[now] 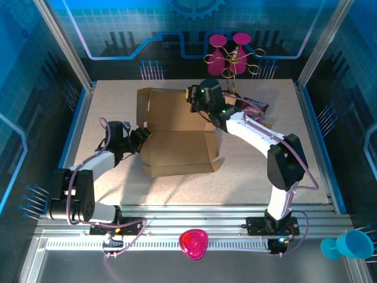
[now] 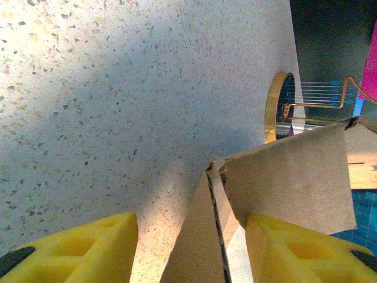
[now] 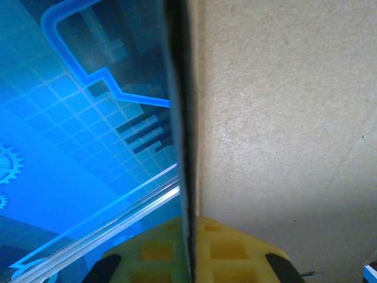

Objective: Fold the paper box

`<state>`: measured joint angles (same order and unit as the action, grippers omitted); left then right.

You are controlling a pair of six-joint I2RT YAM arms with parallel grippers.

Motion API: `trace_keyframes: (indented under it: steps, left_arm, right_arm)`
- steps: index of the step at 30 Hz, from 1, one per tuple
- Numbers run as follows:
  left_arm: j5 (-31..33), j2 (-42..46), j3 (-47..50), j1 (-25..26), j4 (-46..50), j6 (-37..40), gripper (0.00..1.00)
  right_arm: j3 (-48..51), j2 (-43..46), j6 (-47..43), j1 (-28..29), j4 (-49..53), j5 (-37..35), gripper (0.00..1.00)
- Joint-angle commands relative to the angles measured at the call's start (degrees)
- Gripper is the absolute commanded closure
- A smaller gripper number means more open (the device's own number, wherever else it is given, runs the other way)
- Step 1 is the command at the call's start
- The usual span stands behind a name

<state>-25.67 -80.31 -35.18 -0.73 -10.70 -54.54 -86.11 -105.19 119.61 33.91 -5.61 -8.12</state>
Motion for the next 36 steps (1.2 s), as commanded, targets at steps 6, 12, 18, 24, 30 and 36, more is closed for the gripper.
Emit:
trace_keyframes:
  steps: [6, 12, 18, 24, 30, 36]
  left_arm:
    - [2.37, 3.47, -2.98, 0.73, 8.57, 5.21, 0.55]
    - [4.13, 17.22, 0.96, 0.73, 17.43, 5.84, 0.42]
    - [4.35, 30.29, 2.55, 0.73, 27.71, 5.34, 0.39]
    - [5.37, 32.88, -3.25, -1.51, 33.9, 7.15, 0.5]
    - [5.81, 23.48, -9.98, -7.03, 31.53, 9.35, 0.64]
    - [5.98, 11.8, -16.91, -7.0, 29.73, 12.65, 0.65]
  right_arm:
    - [1.69, -0.19, 1.4, 0.43, -1.9, -0.67, 1.0]
    - [2.56, -0.91, -3.89, -0.99, -5.45, -2.07, 1.0]
    - [4.36, -1.9, -8.99, -1.59, -9.53, -1.53, 1.0]
    - [6.92, -2.56, -10.03, -1.66, -13.99, -0.38, 1.0]
    - [8.14, -2.53, -9.94, -1.49, -14.87, 0.37, 1.0]
    - [8.85, -2.7, -9.44, -1.28, -14.76, 0.8, 1.0]
